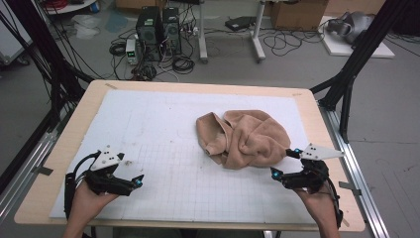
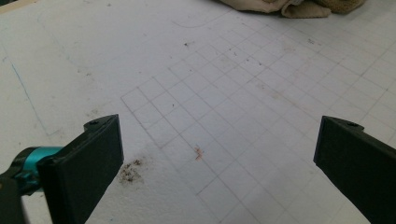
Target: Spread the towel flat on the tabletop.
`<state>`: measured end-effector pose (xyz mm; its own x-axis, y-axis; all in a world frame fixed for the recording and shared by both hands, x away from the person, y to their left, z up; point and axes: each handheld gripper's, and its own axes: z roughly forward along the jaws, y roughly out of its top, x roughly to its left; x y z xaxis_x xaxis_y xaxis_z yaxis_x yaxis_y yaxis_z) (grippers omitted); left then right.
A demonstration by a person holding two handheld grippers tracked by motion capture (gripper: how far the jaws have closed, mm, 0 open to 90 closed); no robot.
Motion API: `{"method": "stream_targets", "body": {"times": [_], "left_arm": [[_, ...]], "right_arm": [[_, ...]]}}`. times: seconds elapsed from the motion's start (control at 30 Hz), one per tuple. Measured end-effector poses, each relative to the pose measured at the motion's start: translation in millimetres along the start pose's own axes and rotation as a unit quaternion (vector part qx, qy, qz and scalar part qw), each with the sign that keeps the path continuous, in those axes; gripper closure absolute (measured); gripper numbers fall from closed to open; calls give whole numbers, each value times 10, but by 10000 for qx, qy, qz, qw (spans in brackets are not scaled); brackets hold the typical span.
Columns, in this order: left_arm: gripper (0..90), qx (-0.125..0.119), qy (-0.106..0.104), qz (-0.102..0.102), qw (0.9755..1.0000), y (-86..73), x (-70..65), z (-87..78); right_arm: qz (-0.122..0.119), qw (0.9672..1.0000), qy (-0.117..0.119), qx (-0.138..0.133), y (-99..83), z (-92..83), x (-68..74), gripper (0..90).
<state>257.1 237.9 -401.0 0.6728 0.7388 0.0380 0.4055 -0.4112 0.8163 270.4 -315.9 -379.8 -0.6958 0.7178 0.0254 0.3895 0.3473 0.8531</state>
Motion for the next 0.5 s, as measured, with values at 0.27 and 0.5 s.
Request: {"method": "stream_targets", "body": {"times": [0.27,0.5], "left_arm": [[19,-16,3,-10,10000,20,18,-6],[19,-31,15,3,10000,41,21,7]], "right_arm": [[-38,10000,-17,-43,253,71,-140,116],[-56,9999,58,60,628,363,-308,116]]}}
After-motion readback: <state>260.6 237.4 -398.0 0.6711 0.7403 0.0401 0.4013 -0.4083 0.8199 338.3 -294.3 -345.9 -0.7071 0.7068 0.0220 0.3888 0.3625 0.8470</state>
